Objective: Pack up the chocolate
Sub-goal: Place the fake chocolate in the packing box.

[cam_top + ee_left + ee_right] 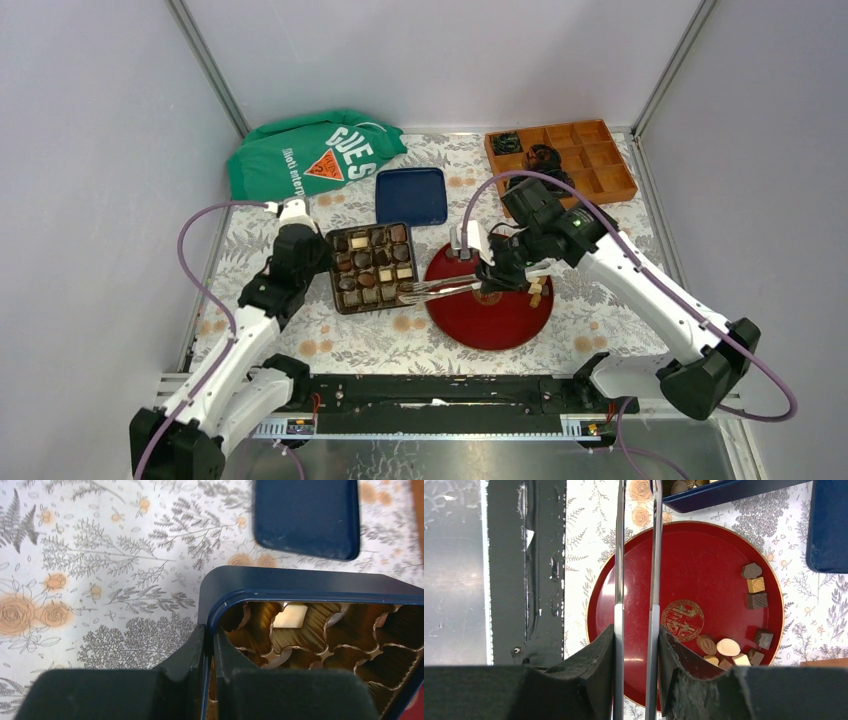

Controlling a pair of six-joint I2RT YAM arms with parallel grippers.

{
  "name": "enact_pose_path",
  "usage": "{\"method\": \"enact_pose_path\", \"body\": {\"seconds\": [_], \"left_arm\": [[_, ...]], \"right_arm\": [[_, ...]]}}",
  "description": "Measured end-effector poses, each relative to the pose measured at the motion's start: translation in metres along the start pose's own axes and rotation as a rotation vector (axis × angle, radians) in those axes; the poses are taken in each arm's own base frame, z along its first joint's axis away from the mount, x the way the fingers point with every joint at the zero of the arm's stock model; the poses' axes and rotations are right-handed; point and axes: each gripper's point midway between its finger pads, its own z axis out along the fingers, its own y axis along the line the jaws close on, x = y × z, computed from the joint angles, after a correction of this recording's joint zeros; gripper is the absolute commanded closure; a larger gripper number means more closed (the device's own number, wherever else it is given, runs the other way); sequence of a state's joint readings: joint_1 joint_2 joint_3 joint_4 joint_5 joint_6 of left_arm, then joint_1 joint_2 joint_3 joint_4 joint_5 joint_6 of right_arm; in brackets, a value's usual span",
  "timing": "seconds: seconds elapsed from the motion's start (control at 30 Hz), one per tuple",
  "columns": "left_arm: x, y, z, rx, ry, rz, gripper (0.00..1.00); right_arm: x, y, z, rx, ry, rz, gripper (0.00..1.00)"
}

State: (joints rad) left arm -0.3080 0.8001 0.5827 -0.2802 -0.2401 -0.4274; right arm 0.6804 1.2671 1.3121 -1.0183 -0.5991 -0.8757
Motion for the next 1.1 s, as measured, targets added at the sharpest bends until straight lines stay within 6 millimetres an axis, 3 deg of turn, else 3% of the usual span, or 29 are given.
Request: {"method": "enact_pose_path", "body": {"seconds": [0.27,0.6,1.1], "left_arm": [[0.03,0.017,0.01,-0.105,0.136,0.015,1.0],[0.035,0.02,0.012,-0.126,0.161,0.018,1.0],[0.039,0.021,0.013,-0.135,0.177,0.013,1.0]], "right_arm": [[0.014,-0.018,0.026,0.022,0.111,0.048,1.0],[0.014,-0.028,0.048,0.028,0.183,0.06,0.97],[0.016,-0.028,0.053,0.036,0.208,0.06,0.87]]}}
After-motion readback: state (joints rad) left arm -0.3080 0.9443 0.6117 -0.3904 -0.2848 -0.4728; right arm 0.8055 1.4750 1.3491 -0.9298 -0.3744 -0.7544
